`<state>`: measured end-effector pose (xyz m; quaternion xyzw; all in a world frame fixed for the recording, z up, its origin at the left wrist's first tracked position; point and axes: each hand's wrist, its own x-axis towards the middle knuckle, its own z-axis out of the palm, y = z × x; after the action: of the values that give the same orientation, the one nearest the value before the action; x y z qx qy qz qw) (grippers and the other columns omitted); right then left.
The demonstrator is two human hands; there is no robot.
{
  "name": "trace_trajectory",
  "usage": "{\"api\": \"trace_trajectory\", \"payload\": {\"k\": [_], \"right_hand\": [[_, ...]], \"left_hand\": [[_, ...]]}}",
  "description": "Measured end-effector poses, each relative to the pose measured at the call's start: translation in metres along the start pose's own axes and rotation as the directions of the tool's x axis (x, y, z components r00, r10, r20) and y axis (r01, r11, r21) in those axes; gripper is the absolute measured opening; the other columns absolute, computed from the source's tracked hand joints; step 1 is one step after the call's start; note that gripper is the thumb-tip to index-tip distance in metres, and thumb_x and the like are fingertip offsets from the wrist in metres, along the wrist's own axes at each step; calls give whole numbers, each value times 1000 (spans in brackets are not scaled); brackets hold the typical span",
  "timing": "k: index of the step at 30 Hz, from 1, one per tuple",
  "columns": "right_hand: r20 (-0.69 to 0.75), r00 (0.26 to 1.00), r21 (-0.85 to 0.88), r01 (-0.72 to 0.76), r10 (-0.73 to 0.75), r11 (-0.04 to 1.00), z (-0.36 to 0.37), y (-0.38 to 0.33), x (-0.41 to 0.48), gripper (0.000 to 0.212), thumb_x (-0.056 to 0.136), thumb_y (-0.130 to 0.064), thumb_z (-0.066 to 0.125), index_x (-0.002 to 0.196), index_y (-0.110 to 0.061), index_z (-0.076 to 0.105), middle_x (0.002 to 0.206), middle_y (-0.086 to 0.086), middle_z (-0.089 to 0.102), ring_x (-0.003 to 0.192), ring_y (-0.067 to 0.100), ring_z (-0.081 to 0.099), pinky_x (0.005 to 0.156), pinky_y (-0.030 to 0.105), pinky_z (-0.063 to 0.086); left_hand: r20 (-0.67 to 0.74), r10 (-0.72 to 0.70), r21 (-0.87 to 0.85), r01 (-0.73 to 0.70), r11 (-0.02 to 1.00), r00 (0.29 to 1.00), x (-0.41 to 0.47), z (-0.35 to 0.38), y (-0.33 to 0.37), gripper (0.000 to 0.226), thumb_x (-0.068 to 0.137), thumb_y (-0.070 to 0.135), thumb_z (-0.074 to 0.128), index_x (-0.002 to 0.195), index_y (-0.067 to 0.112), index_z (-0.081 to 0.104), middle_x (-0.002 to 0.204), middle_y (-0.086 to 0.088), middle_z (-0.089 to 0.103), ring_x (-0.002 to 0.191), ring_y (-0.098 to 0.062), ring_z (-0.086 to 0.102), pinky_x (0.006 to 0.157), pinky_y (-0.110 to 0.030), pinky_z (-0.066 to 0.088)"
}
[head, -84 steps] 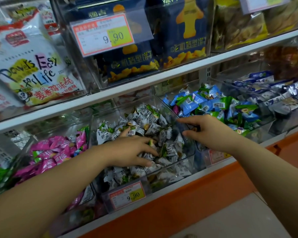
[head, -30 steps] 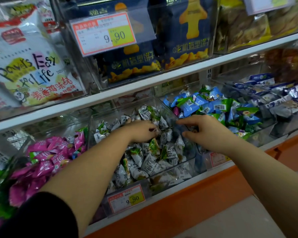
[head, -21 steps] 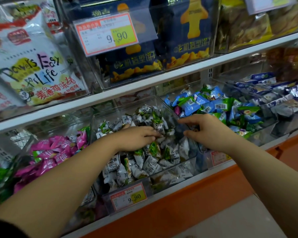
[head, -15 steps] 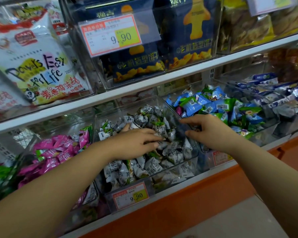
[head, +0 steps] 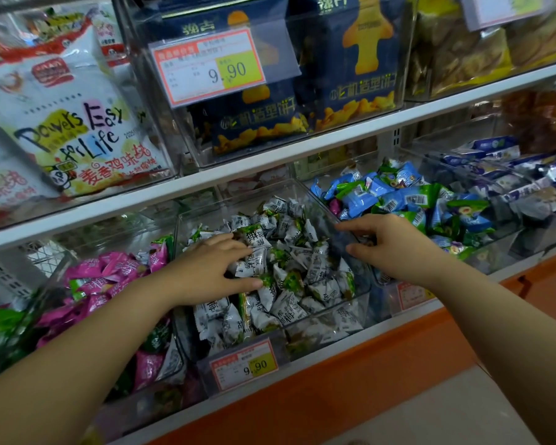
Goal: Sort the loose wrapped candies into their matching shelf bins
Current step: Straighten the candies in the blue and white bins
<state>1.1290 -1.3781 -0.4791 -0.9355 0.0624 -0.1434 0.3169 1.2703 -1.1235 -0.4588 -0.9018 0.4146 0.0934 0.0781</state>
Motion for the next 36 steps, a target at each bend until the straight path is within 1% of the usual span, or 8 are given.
{"api": "trace_trajectory", "payload": {"k": [4, 9, 15, 20, 25, 28, 32, 36], "right_hand": [[-7, 1000, 1, -3, 3, 1000, 0, -2, -1, 40, 92, -21, 60, 131, -25, 55, 129, 4, 57, 115, 19, 53, 82, 19, 34], [-7, 1000, -2, -9, 9, 1000, 0, -4, -1, 40, 92, -19, 59, 132, -25, 54, 117, 2, 59, 114, 21, 53, 79, 19, 32], [-1, 1000, -4, -8, 8, 1000, 0, -4, -2, 41, 92, -18, 60, 133, -24, 54, 132, 3, 56, 118, 21, 52, 88, 21, 35], [7, 1000, 7, -1, 1, 1000, 0, -2, -3, 41, 92, -20, 59, 133, -24, 53, 128, 5, 57, 114, 21, 53, 82, 20, 33], [-8, 1000, -4, 11, -11, 1000, 0, -3, -2, 42, 93, -19, 58, 134, -23, 53, 88, -17, 45, 77, 0, 41, 63, 8, 30], [-3, 1000, -2, 8, -8, 1000, -1, -4, -1, 41, 93, -19, 59, 133, -24, 53, 81, -26, 41, 70, -8, 42, 59, 3, 30], [-8, 1000, 42, -25, 25, 999, -2, -4, 0, 41, 90, -18, 62, 130, -24, 57, 126, 5, 61, 113, 16, 56, 82, 17, 37], [-15, 999, 37, -28, 29, 999, -2, -1, 5, 40, 88, -17, 63, 127, -27, 60, 105, -2, 64, 81, 2, 52, 64, 6, 35]], "left_hand": [[-28, 79, -165, -82, 983, 997, -5, -1, 21, 89, 66, 91, 23, 145, 51, 12, 155, 23, -2, 142, -4, -15, 116, -42, -3], [94, 146, -5, -146, 989, 985, 0, 15, 59, 61, 87, 70, 25, 141, 59, -1, 153, 23, -19, 140, -11, -28, 102, -65, -26], [44, 53, 216, -61, 975, 998, 47, 13, 54, 59, 89, 72, 17, 143, 55, -1, 158, 12, -13, 145, -23, -17, 94, -69, -29], [4, -74, 200, 72, 977, 997, 61, 0, 40, 65, 85, 75, 20, 145, 51, 10, 159, 10, -3, 145, -23, -14, 103, -69, -16], [-114, -3, 91, 14, 996, 993, 66, -12, 46, 53, 91, 68, 27, 128, 41, 52, 154, 9, 25, 144, -15, 6, 102, -64, -21], [-231, 66, 17, -64, 998, 971, 76, -22, 52, 38, 99, 47, 33, 132, 35, 48, 150, 10, 33, 143, -13, 16, 107, -63, -16], [-162, 101, -20, -105, 994, 982, 100, -20, 63, 37, 101, 35, 34, 138, 33, 42, 152, 8, 31, 143, -15, 19, 111, -62, -11], [-44, 89, 114, -84, 990, 995, 120, -12, 61, 39, 101, 36, 32, 138, 36, 41, 152, 3, 30, 142, -23, 22, 109, -66, -10]]}}
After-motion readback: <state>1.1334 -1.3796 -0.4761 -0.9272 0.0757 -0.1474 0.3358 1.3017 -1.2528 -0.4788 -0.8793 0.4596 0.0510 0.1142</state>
